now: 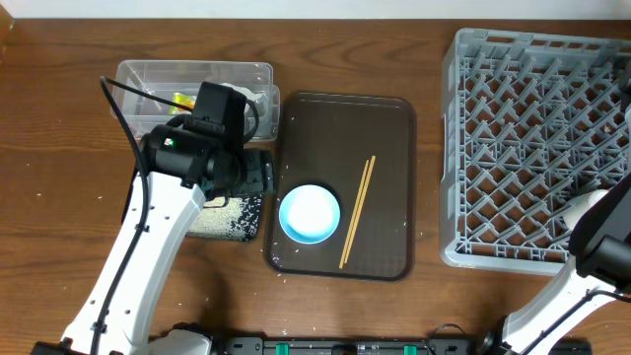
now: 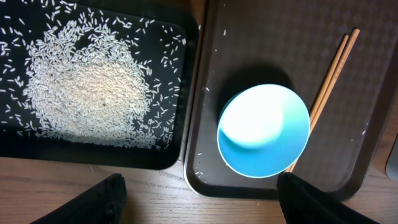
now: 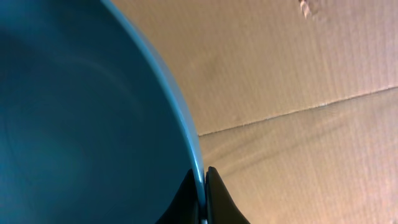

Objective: Sort waste into correct bins and load items into the dishwasher rack
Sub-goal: 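Grasp the blue plate rim with the right gripper and lift it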

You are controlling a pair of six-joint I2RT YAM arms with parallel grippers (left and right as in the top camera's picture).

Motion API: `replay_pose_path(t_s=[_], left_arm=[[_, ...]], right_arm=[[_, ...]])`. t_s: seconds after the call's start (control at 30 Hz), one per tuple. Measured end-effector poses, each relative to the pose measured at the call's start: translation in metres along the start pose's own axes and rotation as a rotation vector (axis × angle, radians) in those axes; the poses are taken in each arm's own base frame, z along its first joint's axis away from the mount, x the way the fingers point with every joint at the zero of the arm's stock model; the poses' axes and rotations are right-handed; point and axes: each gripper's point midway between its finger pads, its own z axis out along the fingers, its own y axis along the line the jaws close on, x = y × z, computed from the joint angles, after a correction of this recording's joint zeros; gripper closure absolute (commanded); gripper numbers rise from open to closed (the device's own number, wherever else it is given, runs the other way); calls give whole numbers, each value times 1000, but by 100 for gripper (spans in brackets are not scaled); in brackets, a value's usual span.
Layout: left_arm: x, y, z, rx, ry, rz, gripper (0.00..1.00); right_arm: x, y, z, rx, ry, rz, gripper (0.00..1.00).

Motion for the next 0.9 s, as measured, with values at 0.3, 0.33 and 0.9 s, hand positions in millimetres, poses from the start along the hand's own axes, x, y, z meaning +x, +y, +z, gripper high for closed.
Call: replay_pose_path(t_s=[0.3, 0.33, 0.9], left_arm=[[0, 0, 0, 0, 0, -1, 20], [0, 0, 0, 0, 0, -2, 20], [0, 0, 0, 0, 0, -4, 20]], right_arm=[[4, 21, -1, -92, -15, -126, 78], [4, 24, -1, -108, -19, -138, 77], [-10, 24, -4, -121, -75, -84, 99]])
